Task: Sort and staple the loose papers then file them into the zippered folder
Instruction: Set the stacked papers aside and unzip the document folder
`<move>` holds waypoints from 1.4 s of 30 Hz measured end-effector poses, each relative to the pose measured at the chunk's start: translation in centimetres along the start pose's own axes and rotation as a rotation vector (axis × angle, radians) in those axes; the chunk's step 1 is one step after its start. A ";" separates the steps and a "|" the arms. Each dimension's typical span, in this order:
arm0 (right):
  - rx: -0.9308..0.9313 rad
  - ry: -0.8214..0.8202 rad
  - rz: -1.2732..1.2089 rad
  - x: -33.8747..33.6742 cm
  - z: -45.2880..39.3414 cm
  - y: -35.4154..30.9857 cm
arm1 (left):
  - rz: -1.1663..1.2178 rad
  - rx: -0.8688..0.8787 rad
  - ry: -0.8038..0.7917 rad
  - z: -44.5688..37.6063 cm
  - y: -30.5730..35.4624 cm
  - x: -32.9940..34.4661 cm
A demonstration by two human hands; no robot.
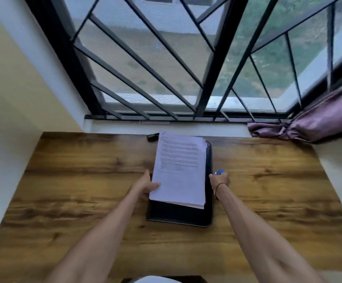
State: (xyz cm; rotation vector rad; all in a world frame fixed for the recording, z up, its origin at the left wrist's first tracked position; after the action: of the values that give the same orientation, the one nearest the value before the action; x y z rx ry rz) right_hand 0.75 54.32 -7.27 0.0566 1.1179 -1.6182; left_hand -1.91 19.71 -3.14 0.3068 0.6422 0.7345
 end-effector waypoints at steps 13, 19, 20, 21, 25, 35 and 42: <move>0.067 0.064 0.037 -9.4 -6.7 4.2 | -0.011 -0.034 -0.128 -0.9 6.9 9.0; -0.057 -0.004 0.106 -11.6 -7.8 3.3 | -0.087 -0.052 -0.134 -2.0 9.0 10.6; -0.091 -0.006 0.104 -11.8 -8.0 3.2 | -0.077 -0.061 -0.130 -2.2 9.2 10.6; -0.121 -0.001 0.106 -12.1 -8.1 3.0 | -0.066 -0.065 -0.116 -2.4 9.4 10.6; -0.263 0.024 0.178 -13.6 -9.1 2.0 | -0.017 -0.019 0.035 -2.8 10.9 9.9; -0.349 0.214 0.619 -17.3 -11.2 1.6 | 0.036 0.117 0.262 -2.3 12.5 9.4; -0.325 0.186 0.595 -17.4 -12.0 1.3 | 0.030 0.142 0.267 -2.1 12.9 9.5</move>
State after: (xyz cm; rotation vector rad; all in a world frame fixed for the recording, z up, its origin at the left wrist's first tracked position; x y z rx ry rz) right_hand 2.54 75.29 -4.99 0.3020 1.3391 -0.9073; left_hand -4.66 35.61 -2.78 0.3521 0.9464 0.7668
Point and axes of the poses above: each hand's wrist, its own z-axis away from the middle knuckle, its own x-axis out of the palm, y = z × x, the point moved 8 cm from there along -z, towards the middle knuckle, and after that the axes turned 1 degree about z, right-handed, at the moved point
